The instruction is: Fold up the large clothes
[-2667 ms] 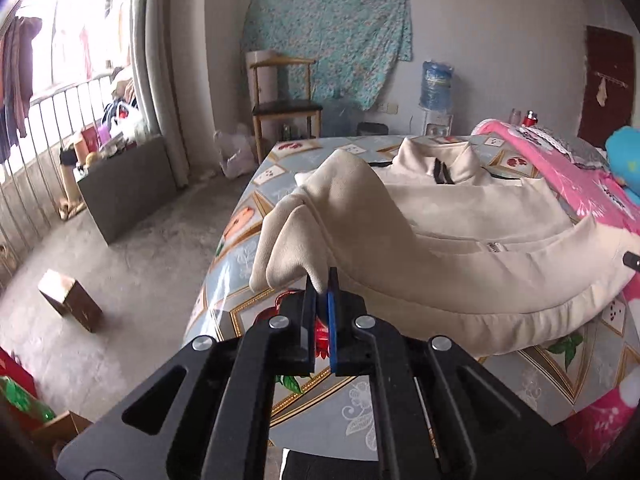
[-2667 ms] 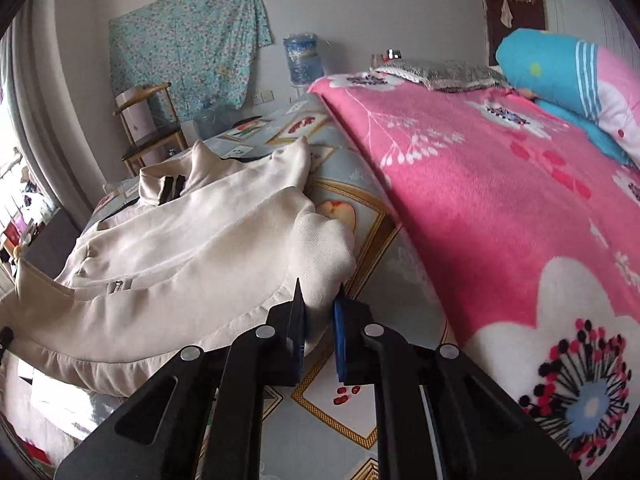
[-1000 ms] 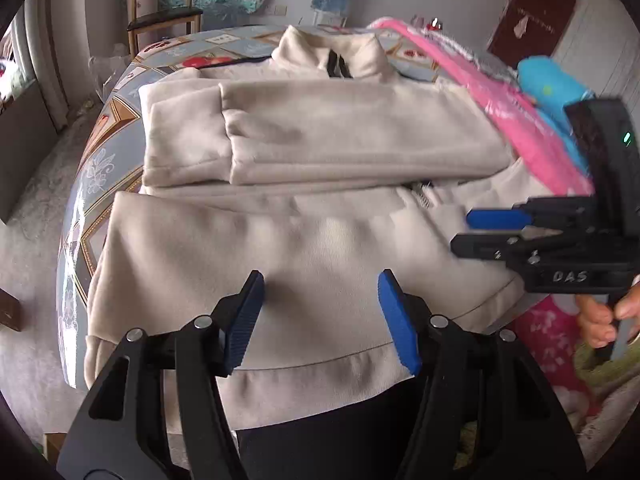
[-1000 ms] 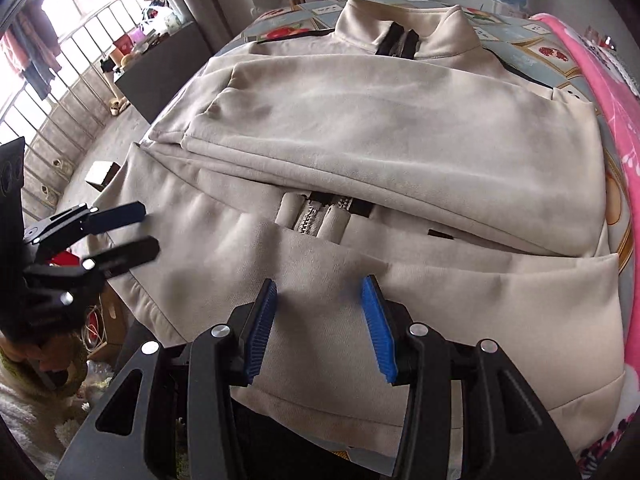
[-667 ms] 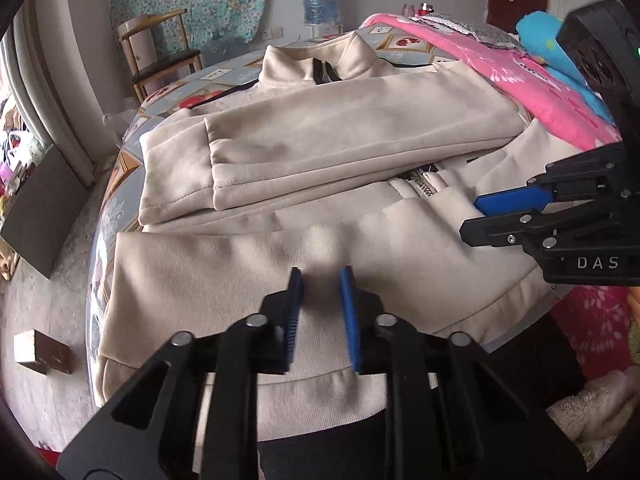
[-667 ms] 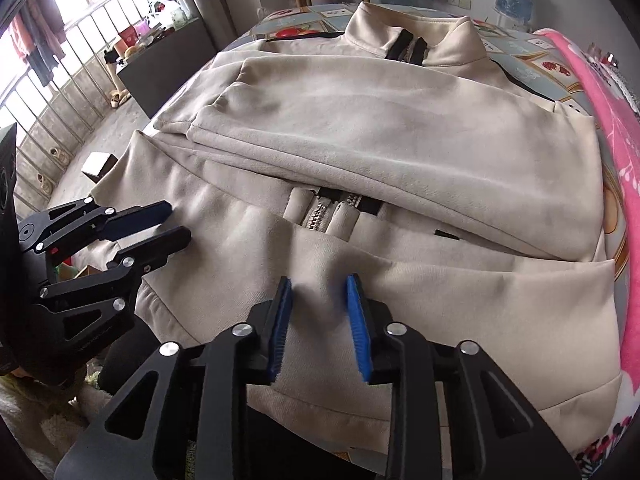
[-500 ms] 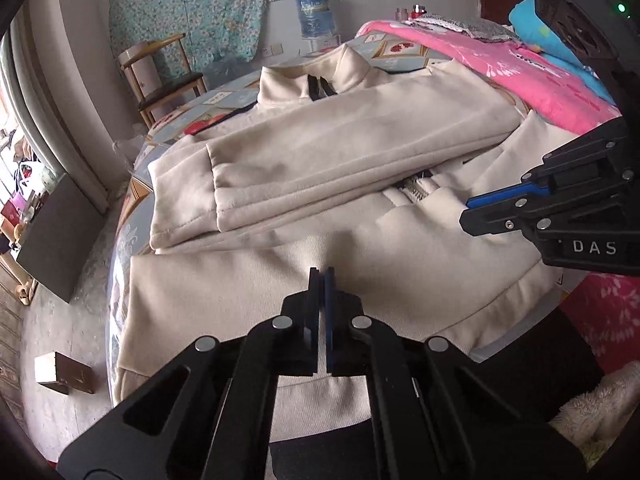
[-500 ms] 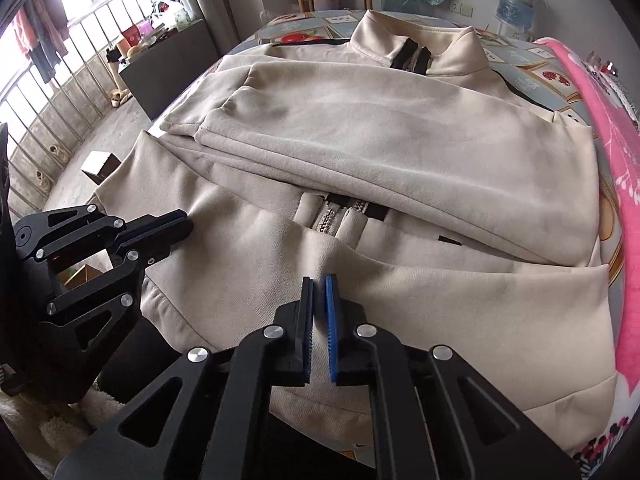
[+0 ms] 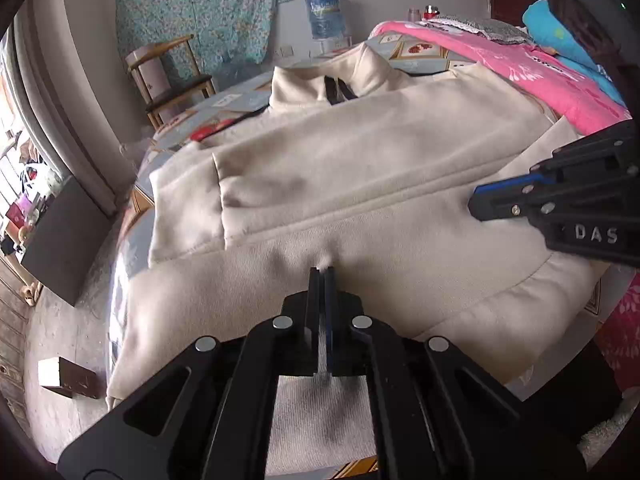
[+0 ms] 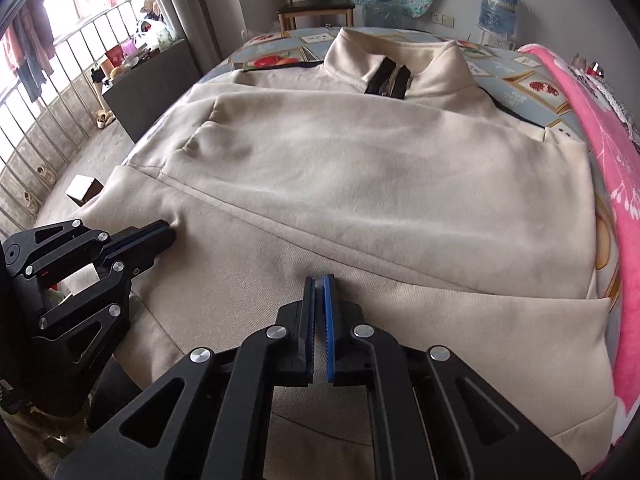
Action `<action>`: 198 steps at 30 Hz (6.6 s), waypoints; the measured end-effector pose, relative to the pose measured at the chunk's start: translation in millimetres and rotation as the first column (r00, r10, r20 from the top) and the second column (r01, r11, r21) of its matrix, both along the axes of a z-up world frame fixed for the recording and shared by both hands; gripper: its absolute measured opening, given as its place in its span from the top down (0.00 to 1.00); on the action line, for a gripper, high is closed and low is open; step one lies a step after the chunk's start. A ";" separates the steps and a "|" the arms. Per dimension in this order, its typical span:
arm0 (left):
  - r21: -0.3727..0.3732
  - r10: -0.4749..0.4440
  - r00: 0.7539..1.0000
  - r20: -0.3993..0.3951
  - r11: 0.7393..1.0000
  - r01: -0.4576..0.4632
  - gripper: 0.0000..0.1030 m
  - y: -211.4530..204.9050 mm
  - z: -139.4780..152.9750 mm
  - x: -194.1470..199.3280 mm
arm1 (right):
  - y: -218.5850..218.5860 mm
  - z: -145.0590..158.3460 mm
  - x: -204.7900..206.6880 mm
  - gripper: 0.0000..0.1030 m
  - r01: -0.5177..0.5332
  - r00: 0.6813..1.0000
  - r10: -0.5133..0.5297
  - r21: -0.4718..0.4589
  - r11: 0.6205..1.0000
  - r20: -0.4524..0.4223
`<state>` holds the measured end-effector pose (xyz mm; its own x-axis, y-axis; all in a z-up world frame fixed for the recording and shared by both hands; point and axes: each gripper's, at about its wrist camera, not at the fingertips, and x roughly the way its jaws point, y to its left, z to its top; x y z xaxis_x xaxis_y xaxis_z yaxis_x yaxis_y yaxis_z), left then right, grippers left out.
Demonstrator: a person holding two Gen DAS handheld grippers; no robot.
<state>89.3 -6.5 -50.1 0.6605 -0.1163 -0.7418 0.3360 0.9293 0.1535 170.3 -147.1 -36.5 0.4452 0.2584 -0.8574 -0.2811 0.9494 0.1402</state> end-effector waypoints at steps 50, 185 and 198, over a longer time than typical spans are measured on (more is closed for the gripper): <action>-0.010 -0.013 1.000 -0.019 1.000 0.013 0.97 1.3 -2.5 1.5 | -57.7 42.4 -71.9 0.69 0.064 0.979 -0.086 0.124 0.990 0.184; -0.022 0.015 0.924 -0.381 0.999 -0.025 0.36 -38.5 28.0 326.4 | -73.0 9.6 258.1 0.34 0.019 0.890 -0.089 -0.161 0.987 -0.447; 0.017 -0.077 0.921 -0.381 0.996 0.090 0.36 -37.9 10.2 273.8 | -76.5 -2.5 196.0 0.34 -0.033 0.915 -0.040 -0.175 0.984 -0.401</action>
